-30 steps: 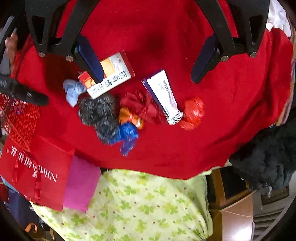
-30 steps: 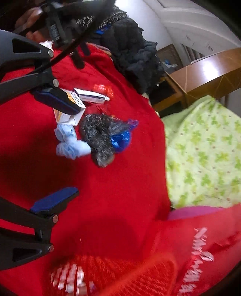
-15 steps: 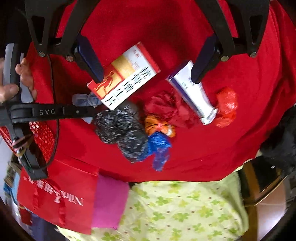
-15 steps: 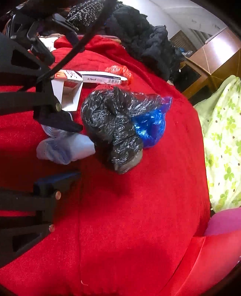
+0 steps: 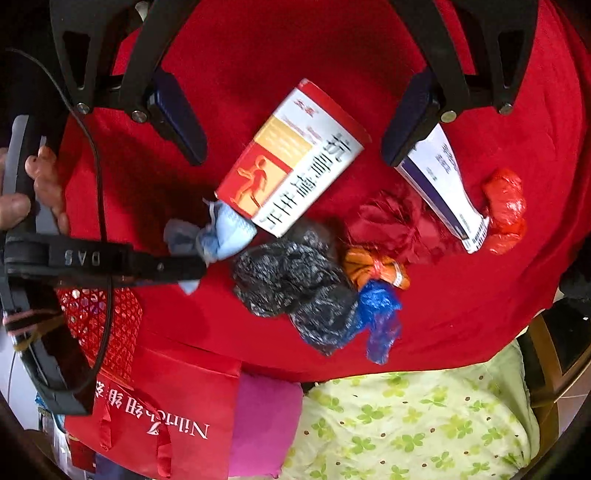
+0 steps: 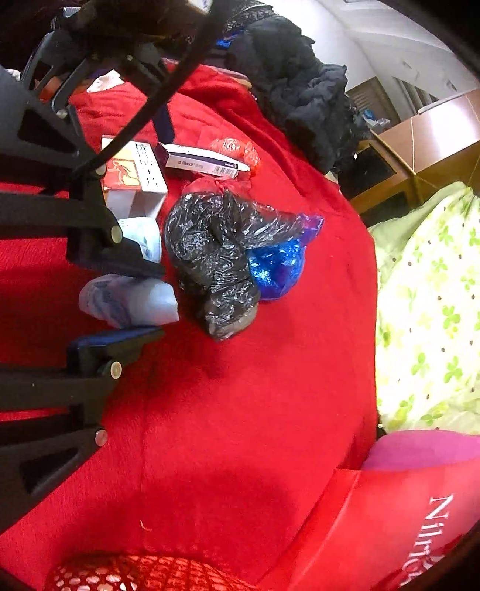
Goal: Collect trash
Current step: 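Grasp the light blue cloth with the right tool while the left tool grasps the red-white medicine box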
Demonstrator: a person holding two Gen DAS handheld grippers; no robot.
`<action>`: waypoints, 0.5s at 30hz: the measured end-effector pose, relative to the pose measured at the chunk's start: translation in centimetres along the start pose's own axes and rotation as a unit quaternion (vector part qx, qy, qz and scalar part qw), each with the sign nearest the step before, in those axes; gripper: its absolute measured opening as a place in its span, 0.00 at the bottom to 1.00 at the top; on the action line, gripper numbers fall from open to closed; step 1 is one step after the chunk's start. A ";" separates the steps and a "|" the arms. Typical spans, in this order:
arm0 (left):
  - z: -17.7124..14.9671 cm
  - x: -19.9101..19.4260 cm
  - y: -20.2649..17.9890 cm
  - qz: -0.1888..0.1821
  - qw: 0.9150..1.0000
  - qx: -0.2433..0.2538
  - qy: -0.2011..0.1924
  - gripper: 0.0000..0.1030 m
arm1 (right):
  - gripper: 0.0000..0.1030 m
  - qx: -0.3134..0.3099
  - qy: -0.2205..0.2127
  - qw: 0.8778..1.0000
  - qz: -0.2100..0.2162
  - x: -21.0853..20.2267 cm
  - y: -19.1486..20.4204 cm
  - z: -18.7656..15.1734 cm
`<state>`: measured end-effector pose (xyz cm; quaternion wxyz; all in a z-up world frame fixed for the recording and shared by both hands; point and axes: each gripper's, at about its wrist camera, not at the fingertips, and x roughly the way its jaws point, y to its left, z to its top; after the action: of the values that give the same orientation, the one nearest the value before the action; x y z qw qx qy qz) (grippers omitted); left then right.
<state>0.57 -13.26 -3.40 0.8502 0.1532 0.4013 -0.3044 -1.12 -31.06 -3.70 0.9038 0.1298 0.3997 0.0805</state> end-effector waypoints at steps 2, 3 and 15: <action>-0.2 0.0 -0.3 0.000 1.000 0.005 0.001 0.92 | 0.27 -0.003 -0.007 1.000 -0.004 -0.4 -0.1 0.0; -0.2 0.1 -0.4 0.001 1.000 0.007 0.002 0.92 | 0.27 -0.006 -0.012 1.000 -0.007 -0.7 0.0 0.0; 0.0 -0.3 -0.2 0.010 1.000 -0.004 -0.005 0.57 | 0.27 -0.044 -0.105 0.994 0.001 -5.7 1.2 -0.2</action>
<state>0.34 -13.28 -3.19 0.8556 0.1519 0.3970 -0.2953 -5.17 -31.27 0.53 0.9455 0.0976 0.2990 0.0848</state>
